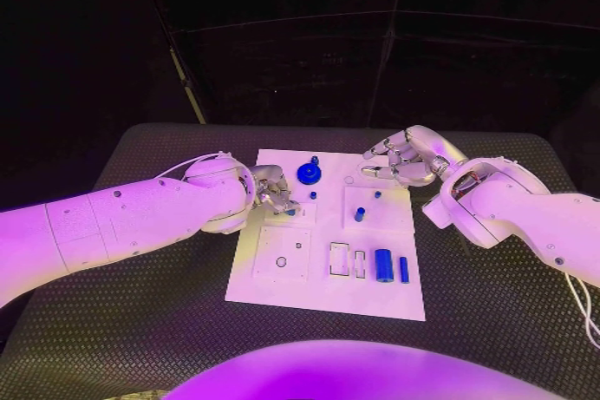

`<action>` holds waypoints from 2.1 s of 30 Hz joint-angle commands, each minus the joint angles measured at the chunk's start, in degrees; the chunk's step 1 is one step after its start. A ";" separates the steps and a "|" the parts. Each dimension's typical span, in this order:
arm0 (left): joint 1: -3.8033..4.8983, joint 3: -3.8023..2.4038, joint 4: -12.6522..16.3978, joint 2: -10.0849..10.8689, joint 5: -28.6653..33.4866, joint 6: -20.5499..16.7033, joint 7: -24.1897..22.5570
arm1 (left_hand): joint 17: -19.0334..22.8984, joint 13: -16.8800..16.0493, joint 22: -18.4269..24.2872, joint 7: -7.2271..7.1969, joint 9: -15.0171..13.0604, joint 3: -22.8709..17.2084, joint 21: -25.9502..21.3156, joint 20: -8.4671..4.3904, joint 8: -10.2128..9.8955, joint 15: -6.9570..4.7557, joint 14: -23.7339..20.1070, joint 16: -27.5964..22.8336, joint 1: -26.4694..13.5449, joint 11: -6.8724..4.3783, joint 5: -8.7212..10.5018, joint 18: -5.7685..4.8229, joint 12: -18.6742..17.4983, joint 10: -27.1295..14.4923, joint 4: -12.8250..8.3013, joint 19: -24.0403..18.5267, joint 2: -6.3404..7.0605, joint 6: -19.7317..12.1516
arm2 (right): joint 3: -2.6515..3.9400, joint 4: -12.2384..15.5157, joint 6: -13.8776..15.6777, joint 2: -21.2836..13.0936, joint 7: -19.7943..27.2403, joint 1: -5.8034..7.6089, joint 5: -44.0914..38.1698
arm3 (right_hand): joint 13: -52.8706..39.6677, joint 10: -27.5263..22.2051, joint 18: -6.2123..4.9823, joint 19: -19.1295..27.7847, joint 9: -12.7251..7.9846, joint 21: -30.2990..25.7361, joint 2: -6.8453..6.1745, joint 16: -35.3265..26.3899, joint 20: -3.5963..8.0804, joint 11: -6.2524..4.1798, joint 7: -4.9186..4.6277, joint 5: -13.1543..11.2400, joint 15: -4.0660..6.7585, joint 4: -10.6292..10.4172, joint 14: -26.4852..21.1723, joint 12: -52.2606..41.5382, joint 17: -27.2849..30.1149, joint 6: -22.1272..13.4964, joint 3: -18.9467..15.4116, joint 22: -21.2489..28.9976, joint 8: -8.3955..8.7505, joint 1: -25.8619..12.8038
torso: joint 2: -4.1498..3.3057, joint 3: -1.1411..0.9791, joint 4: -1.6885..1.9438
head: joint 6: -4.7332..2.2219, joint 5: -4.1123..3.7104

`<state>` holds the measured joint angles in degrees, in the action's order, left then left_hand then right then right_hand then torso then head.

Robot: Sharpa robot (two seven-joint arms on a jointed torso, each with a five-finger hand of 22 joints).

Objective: Assemble the parts on the task board

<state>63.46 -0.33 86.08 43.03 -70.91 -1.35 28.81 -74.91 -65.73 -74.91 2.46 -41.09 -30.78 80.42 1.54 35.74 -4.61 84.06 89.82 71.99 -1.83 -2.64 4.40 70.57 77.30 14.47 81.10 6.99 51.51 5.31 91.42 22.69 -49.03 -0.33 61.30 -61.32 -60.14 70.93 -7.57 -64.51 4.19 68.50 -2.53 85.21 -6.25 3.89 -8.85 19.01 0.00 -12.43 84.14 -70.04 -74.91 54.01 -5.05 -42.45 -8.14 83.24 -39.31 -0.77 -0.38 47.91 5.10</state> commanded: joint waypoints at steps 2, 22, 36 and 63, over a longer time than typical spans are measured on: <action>-0.11 0.12 -0.38 -0.15 -0.43 2.46 0.51 | -15.09 -0.03 -0.05 -0.34 0.05 -7.12 0.32 0.07 0.28 -0.25 5.94 0.18 0.27 -0.04 -0.13 -0.91 0.05 0.46 -6.85 0.33 0.14 0.32 | 0.04 0.08 -0.34 0.07 0.52 0.08 -0.16 | -0.06 0.36 -0.95 0.03 -0.03 -0.23 0.60 -0.25 0.38 -0.11 0.12 0.31 0.42 -0.17 3.36 0.03 -3.58 0.45 -0.27 0.02 -0.35 -0.17 | -0.04 -0.03 -0.02 | 0.09 0.02; -0.08 0.12 -1.88 -1.09 -0.42 4.79 0.68 | -15.09 -0.90 -1.00 -1.19 -0.29 -2.98 0.78 -0.31 0.87 -0.71 5.94 0.18 -4.44 -0.67 -0.12 -1.09 0.92 1.81 -4.20 0.93 1.62 3.12 | 0.04 0.16 -0.36 0.04 0.47 0.08 -0.16 | -0.06 0.36 -0.95 0.03 -0.03 -0.23 0.60 -0.25 0.38 -0.11 0.12 0.31 0.42 -0.17 3.36 0.03 -3.58 0.45 -0.27 0.02 -0.35 -0.17 | 0.01 -0.01 -0.03 | 0.38 -0.18; -0.06 0.11 -2.70 -1.69 -0.42 4.69 0.78 | -15.09 -1.36 -1.27 -1.51 -0.36 -0.71 0.87 -0.58 0.85 -0.98 5.94 0.18 -5.96 -0.95 -0.14 -1.14 1.33 2.26 -3.22 1.12 1.29 4.01 | 0.04 0.15 -0.32 0.06 0.45 0.08 -0.16 | 0.10 0.29 -0.95 0.00 -0.02 -0.27 0.69 -0.32 0.40 -0.14 0.15 0.35 0.45 -0.21 3.34 0.12 -3.47 0.56 -0.33 0.07 -0.45 -0.14 | 0.01 0.00 -0.01 | 0.50 -0.28; 0.05 0.08 -3.48 -2.40 -0.43 4.95 0.93 | -15.09 -2.01 -2.01 -1.89 -0.76 3.31 1.21 -0.90 1.11 -1.27 5.94 0.18 -9.20 -1.28 -0.15 -1.29 1.96 2.95 -1.12 1.62 1.77 5.17 | 0.04 0.11 -0.26 0.09 0.45 0.08 -0.16 | 0.21 0.23 -0.98 0.06 -0.03 -0.35 0.68 -0.37 0.41 -0.14 0.16 0.35 0.46 -0.27 3.32 0.19 -3.38 0.55 -0.42 0.23 -0.47 -0.21 | 0.01 0.00 0.02 | 0.71 -0.37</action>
<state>63.80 -0.52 82.69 40.79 -71.34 1.69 29.09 -74.91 -67.66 -74.93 0.52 -41.84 -27.77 81.38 0.73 37.12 -5.42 84.05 89.82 63.43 -3.19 -2.66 3.52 72.32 79.85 13.32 82.33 8.87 56.36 5.31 91.42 22.55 -48.98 -0.32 61.30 -61.33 -59.98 70.93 -7.57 -64.51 4.19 68.50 -2.30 85.21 -6.25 3.89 -8.64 19.01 0.00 -12.58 84.14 -70.04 -74.93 54.22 -5.20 -42.27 -8.43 83.01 -39.28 -0.78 -0.32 48.64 4.71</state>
